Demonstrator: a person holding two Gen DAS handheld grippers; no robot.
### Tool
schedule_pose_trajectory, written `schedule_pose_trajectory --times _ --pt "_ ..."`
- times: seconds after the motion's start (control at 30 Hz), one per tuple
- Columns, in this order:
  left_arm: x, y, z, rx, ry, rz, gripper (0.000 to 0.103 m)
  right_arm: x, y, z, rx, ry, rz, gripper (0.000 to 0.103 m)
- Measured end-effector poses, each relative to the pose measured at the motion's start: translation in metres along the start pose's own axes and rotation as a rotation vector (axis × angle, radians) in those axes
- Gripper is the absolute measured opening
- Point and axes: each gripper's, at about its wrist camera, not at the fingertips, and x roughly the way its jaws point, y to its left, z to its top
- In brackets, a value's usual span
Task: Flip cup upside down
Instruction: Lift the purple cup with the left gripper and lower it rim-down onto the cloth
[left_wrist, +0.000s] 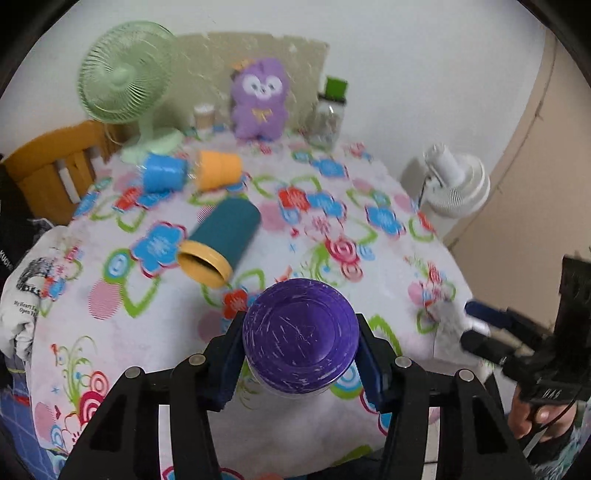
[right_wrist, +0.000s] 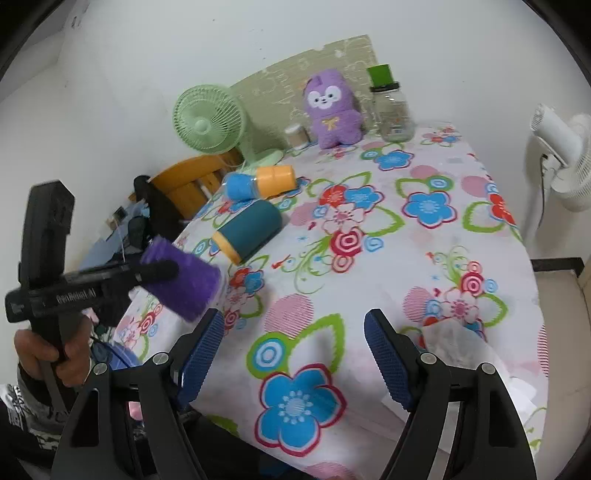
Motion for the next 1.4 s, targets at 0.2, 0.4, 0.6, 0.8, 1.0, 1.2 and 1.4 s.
schedule_pose_trajectory --times 0.2,0.4,0.6,0.8,1.0,1.2,1.4 --pt "-0.011 0.017 -0.011 -0.024 -0.058 0.051 0.056 0.015 0.016 0.001 -0.038 0.035 0.009 0.081" --pt "-0.014 0.039 -0.029 -0.043 -0.017 0.103 0.056 0.024 0.030 0.004 -0.066 0.052 0.022 0.081" --pt "-0.024 0.058 -0.041 -0.099 -0.021 0.123 0.056 0.036 0.049 0.007 -0.099 0.072 0.045 0.081" --pt "-0.035 0.060 -0.046 -0.108 -0.088 0.140 0.056 0.053 0.073 0.007 -0.156 0.094 0.047 0.081" --pt "-0.039 0.064 -0.045 -0.116 -0.111 0.156 0.056 0.069 0.089 0.008 -0.191 0.111 0.024 0.081" --pt "-0.038 0.070 -0.047 -0.120 -0.112 0.168 0.056 0.075 0.088 0.011 -0.181 0.122 0.018 0.081" --pt "-0.035 0.072 -0.048 -0.114 -0.116 0.173 0.056 0.080 0.088 0.010 -0.175 0.133 0.014 0.081"
